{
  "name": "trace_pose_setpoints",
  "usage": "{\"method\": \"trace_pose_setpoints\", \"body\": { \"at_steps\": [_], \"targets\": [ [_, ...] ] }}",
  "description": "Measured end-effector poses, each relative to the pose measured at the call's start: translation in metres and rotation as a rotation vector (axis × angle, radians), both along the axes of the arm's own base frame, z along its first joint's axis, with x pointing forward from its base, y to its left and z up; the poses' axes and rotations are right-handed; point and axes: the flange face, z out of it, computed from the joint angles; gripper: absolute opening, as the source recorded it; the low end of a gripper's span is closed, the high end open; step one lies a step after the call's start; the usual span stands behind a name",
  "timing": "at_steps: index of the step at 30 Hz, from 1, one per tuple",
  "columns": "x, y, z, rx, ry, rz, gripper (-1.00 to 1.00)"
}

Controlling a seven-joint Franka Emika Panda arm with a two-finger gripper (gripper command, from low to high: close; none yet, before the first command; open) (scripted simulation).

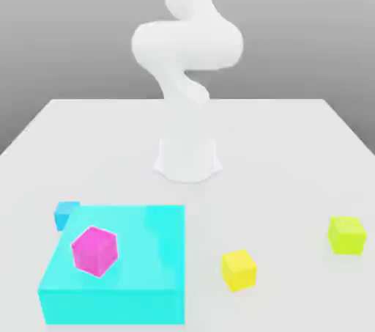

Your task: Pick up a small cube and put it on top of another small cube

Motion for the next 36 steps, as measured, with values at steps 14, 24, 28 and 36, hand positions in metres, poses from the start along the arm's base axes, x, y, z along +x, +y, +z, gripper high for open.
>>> {"method": "trace_pose_setpoints", "body": {
  "at_steps": [14,24,28,36],
  "targets": [
    [0.08,0.039,-0.219,0.241,0.302,-0.431,0.0],
    [0.066,0.062,-0.374,0.362,0.497,-0.767,0.0],
    [0.045,0.073,-0.429,0.397,0.573,-0.904,0.0],
    [0.016,0.084,-0.519,0.434,0.653,-1.067,0.0]
  ]
}}
